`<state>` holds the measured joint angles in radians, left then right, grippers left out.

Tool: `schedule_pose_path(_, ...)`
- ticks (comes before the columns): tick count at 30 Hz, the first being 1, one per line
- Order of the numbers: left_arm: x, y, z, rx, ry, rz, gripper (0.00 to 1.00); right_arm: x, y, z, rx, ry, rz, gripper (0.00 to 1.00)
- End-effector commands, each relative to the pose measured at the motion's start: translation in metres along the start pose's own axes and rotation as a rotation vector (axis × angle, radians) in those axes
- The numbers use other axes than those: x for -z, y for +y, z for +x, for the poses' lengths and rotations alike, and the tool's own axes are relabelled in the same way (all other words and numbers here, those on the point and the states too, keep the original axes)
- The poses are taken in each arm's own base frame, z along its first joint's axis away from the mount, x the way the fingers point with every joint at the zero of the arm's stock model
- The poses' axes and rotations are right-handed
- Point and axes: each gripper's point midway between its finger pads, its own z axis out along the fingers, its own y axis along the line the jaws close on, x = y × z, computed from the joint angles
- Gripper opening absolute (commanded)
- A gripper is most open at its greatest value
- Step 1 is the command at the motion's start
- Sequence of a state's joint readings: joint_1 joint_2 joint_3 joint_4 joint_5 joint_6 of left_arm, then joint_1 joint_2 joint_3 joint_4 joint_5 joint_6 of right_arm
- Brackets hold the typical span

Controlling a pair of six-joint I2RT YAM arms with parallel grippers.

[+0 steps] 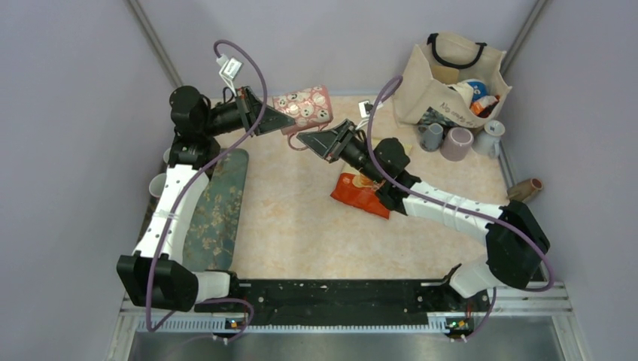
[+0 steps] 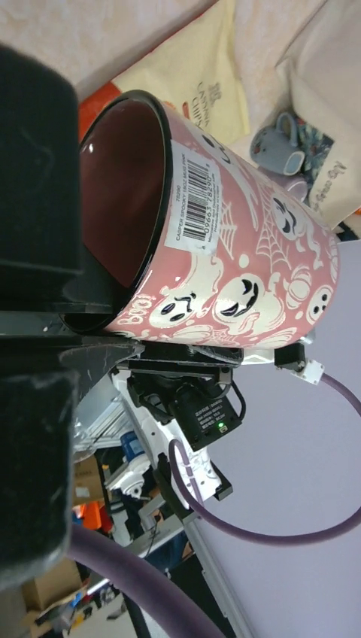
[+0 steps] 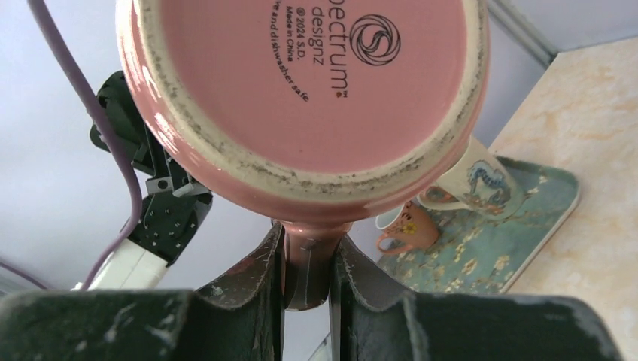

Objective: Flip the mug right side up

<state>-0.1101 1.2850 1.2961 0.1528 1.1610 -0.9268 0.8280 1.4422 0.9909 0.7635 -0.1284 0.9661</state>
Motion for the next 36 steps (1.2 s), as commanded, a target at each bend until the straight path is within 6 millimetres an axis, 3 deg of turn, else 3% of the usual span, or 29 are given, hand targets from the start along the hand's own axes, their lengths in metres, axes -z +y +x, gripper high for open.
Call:
schedule_pose_path(1,0.0,-0.015,-0.009,-0.035,-0.041,0.002,0.0,-0.017,0.049,-0.012,0.013,-0.041,-0.16,0.0)
schedule_pose_path(2,0.0,-0.007,-0.009,-0.058,-0.047,-0.037,0.0,-0.017,0.042,-0.01,0.008,-0.045,-0.132,0.0)
schedule_pose_path(3,0.003,0.002,-0.009,-0.084,-0.054,-0.093,0.0,-0.016,0.033,-0.009,0.005,-0.048,-0.097,0.08)
schedule_pose_path(7,0.029,0.071,-0.005,-0.212,-0.043,-0.486,0.0,-0.009,-0.016,0.006,0.067,0.006,0.119,0.54)
schedule_pose_path(9,0.046,0.099,0.0,-0.271,-0.011,-0.624,0.0,-0.002,-0.046,0.023,0.083,0.084,0.246,0.65)
schedule_pose_path(10,0.054,0.11,0.003,-0.292,0.013,-0.675,0.0,0.001,-0.057,0.031,0.085,0.12,0.287,0.75)
schedule_pose_path(12,0.068,0.131,0.012,-0.321,0.06,-0.773,0.0,0.007,-0.069,0.045,0.094,0.182,0.323,0.9)
schedule_pose_path(16,0.106,0.172,0.028,-0.388,0.169,-0.984,0.0,0.015,-0.081,0.058,0.102,0.245,0.364,0.95)
schedule_pose_path(20,0.153,0.201,0.058,-0.456,0.405,-1.143,0.0,0.022,-0.085,0.058,0.178,0.299,0.402,0.96)
schedule_pose_path(26,0.226,0.211,0.102,-0.391,0.683,-1.235,0.0,0.031,-0.082,0.038,0.358,0.331,0.454,0.96)
schedule_pose_path(30,0.273,0.225,0.111,-0.375,0.794,-1.335,0.0,0.041,-0.085,0.022,0.446,0.312,0.502,0.97)
schedule_pose_path(33,0.292,0.234,0.114,-0.32,0.855,-1.366,0.0,0.046,-0.084,0.009,0.506,0.291,0.529,0.99)
schedule_pose_path(36,0.292,0.244,0.124,-0.275,0.894,-1.312,0.0,0.051,-0.088,-0.004,0.545,0.286,0.568,0.99)
